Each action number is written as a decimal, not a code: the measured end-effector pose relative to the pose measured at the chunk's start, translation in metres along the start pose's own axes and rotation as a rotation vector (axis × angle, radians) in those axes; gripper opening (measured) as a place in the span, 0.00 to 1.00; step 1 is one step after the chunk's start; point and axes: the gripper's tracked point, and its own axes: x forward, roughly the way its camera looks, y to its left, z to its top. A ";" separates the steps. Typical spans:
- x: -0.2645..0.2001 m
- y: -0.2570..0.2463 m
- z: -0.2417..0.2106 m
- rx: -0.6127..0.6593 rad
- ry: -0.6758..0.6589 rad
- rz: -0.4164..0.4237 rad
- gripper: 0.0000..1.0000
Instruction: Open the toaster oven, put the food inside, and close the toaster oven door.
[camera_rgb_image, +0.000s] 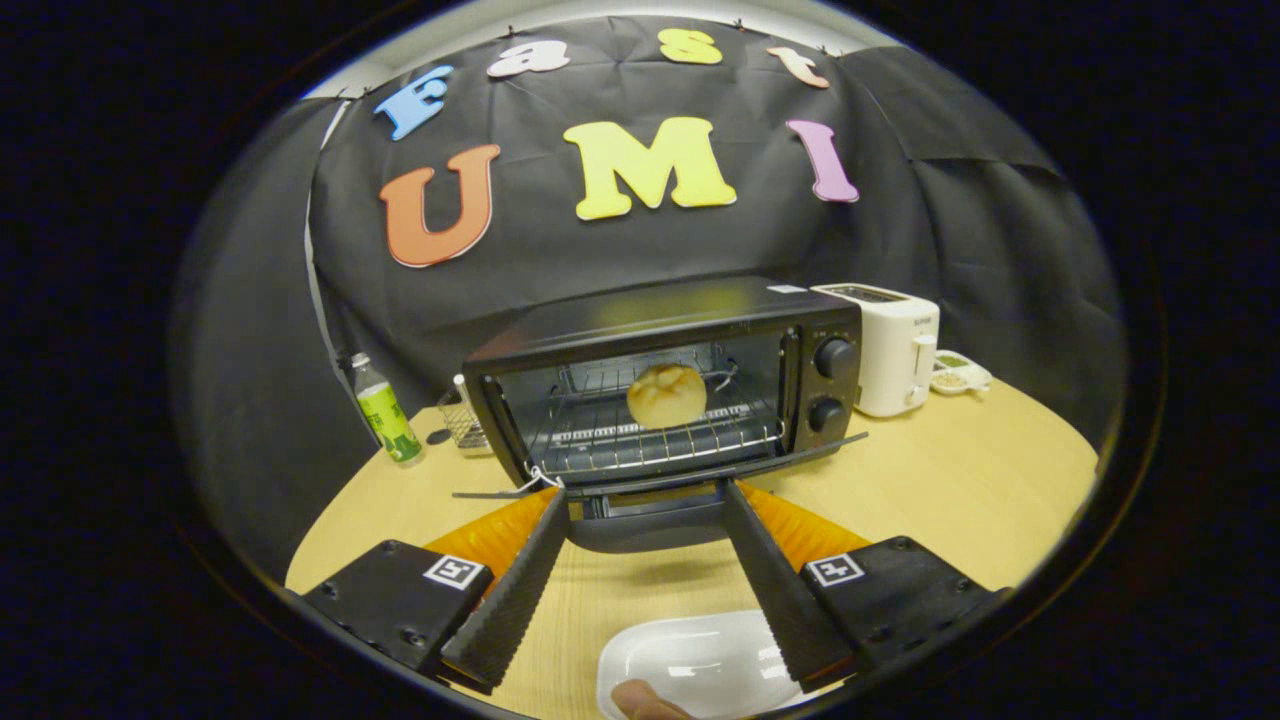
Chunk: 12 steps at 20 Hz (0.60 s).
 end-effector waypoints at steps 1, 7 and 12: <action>0.002 0.002 0.004 -0.005 -0.008 -0.005 1.00; 0.015 0.006 0.028 -0.071 -0.125 -0.012 1.00; 0.029 0.010 0.046 -0.105 -0.195 0.014 1.00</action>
